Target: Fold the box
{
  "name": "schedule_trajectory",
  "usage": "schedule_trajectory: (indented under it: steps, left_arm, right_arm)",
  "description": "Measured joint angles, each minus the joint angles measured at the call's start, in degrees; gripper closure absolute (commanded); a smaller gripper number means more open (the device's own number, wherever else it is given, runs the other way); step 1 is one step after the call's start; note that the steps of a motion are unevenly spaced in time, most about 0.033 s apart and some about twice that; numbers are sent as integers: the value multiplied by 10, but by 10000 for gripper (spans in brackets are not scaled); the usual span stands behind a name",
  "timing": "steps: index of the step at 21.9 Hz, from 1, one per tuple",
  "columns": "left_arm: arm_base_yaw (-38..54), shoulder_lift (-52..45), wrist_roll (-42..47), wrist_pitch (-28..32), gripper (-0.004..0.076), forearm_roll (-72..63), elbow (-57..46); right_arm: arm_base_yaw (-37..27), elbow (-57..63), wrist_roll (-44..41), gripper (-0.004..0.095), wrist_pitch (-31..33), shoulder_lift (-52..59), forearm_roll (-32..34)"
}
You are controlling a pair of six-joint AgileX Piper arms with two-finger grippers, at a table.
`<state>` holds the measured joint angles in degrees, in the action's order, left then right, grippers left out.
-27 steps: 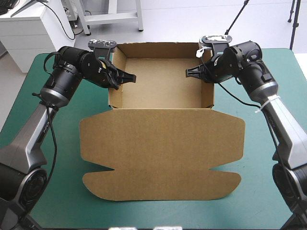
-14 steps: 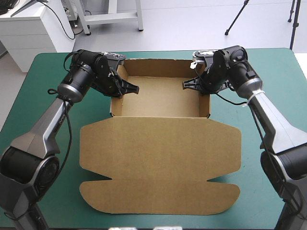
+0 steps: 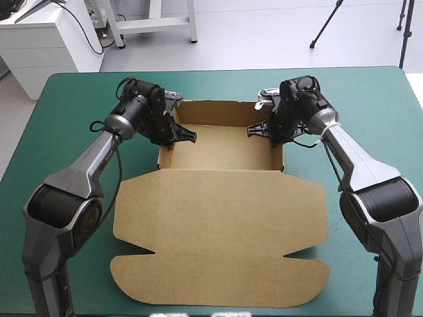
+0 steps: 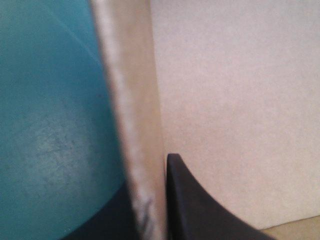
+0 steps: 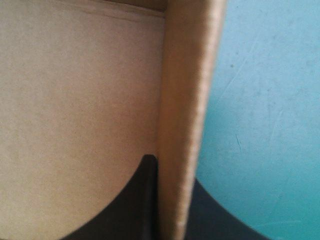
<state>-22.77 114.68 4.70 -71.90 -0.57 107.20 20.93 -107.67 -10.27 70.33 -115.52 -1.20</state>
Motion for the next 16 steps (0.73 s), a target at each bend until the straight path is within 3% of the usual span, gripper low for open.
schedule_trajectory:
  steps: [7, 11, 14, 16]
  left_arm:
    - [0, 33, -5, 4, 722, -5, 0]
    - [1, 40, -14, 5, 621, -7, 1]
    - [1, 40, -39, 2, 451, -5, 1]
    - [-1, 41, -51, 9, 346, -5, 1]
  right_arm:
    - [0, 0, 3, 926, 0, -28, 12]
    - [0, -1, 11, 900, 1, -30, 12]
    - [0, -2, 27, 718, -1, -30, 16]
    - [1, -2, 45, 529, -1, -30, 19]
